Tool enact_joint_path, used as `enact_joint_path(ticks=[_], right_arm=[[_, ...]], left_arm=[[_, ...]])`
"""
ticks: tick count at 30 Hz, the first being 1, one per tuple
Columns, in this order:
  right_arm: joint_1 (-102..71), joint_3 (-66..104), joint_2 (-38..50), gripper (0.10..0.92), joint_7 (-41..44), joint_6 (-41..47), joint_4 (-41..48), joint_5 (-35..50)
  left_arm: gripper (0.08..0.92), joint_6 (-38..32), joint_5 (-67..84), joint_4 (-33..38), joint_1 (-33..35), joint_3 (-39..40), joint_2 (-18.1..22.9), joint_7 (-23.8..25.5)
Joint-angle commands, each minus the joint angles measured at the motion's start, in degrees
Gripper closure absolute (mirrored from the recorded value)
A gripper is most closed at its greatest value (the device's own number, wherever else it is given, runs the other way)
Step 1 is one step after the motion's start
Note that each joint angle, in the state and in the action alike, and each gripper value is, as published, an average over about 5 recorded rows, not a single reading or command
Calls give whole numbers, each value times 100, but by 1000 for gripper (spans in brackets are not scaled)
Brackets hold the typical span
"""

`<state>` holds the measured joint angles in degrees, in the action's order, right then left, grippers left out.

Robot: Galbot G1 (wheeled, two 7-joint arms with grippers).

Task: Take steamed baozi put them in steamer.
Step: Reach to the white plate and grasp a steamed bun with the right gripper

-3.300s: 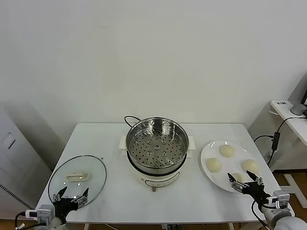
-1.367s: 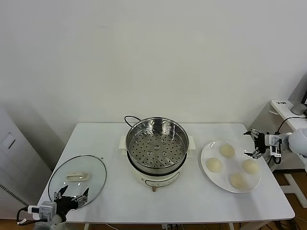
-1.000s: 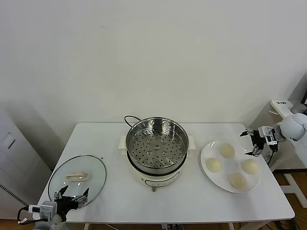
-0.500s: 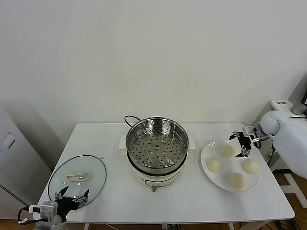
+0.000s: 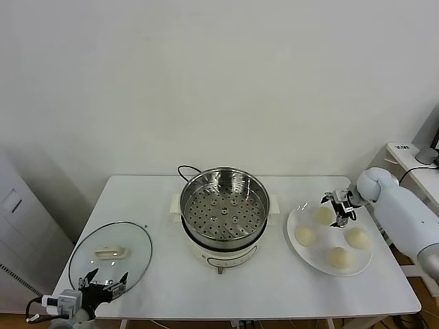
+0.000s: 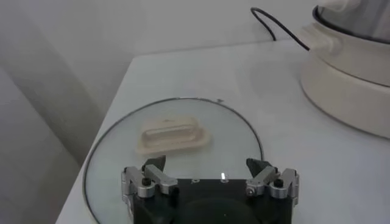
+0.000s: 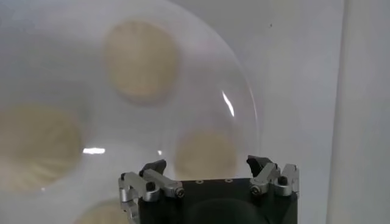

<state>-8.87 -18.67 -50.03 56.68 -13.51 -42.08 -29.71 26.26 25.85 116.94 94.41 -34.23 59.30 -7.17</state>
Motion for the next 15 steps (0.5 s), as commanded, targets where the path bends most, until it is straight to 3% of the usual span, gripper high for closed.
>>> enact_joint_path(ticks=[1, 15], right_arm=[[-116, 214, -110, 218, -200, 58, 92, -311], [-156, 319, -96, 598, 46, 214, 28, -19]], left_arm=[[177, -6, -2, 11, 16, -6, 1, 6], [177, -11, 5, 49, 45, -30, 8, 10]])
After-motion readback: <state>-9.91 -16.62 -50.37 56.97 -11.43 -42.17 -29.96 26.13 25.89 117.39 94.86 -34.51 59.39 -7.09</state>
